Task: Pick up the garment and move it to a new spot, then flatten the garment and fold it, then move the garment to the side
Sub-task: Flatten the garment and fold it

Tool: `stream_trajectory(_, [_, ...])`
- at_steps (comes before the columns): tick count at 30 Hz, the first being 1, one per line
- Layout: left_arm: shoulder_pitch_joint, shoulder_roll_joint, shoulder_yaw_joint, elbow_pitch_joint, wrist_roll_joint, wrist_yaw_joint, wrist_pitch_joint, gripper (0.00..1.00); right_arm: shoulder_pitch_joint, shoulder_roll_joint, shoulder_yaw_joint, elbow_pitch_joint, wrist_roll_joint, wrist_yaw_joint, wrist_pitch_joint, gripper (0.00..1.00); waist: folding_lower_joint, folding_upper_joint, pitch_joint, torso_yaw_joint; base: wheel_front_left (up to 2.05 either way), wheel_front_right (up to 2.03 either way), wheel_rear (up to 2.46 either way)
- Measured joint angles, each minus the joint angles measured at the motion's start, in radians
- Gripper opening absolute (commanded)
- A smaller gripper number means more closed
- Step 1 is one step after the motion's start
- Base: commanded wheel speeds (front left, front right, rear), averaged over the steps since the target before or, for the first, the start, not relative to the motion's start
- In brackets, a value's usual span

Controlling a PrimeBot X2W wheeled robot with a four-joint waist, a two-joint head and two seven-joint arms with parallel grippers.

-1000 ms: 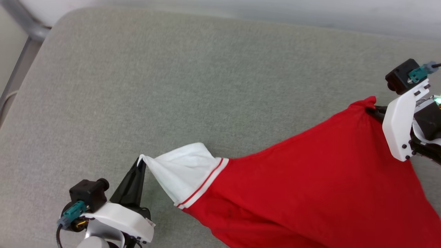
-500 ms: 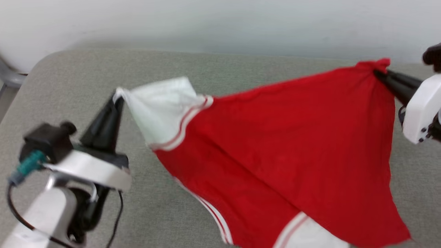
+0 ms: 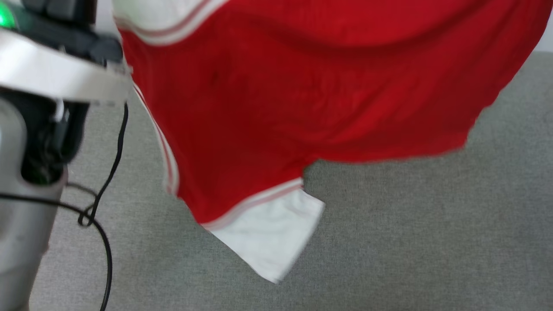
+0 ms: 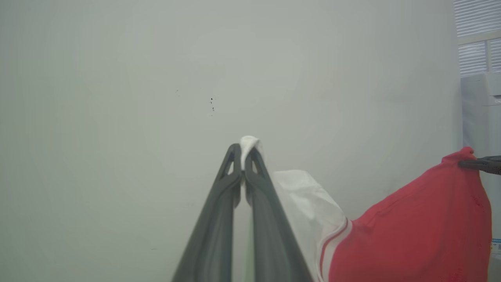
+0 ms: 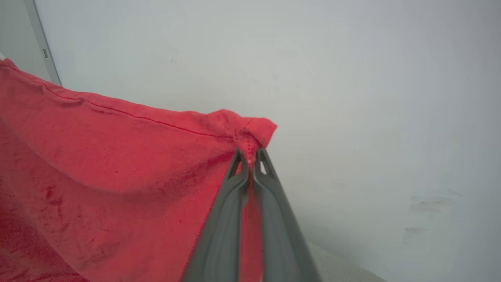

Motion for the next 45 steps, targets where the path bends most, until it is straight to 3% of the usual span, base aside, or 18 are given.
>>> stream_trajectory(11, [-0.466, -0.039, 0.006, 0.161, -0.004, -0.066, 0.057, 0.0, -0.317, 0.086, -0.107, 0.003, -0.12, 0.0, 0.02, 0.0, 0.0001, 0.0, 0.172, -0.005, 0.0, 0.0, 0.0])
stream_trajectory(25, [-1.036, -0.056, -0.024, 0.531, 0.045, -0.148, 0.02, 0.0, -0.862, 0.177, -0.044, 0.327, -0.278, 0.0, -0.072, 0.0, 0.0003, 0.0, 0.411, 0.001, 0.0, 0.0, 0.0])
stream_trajectory(35, [-1.121, -0.06, -0.069, 0.688, 0.035, -0.163, -0.061, 0.0, -1.017, 0.186, 0.035, 0.508, -0.284, 0.0, -0.157, 0.0, 0.0002, 0.0, 0.5, 0.022, 0.0, 0.0, 0.0])
stream_trajectory(45, [-1.005, -0.048, -0.122, 0.741, -0.023, -0.168, -0.149, 0.0, -0.92, 0.158, 0.174, 0.575, -0.197, 0.0, -0.23, 0.0, 0.0002, 0.0, 0.512, 0.025, 0.0, 0.0, 0.0])
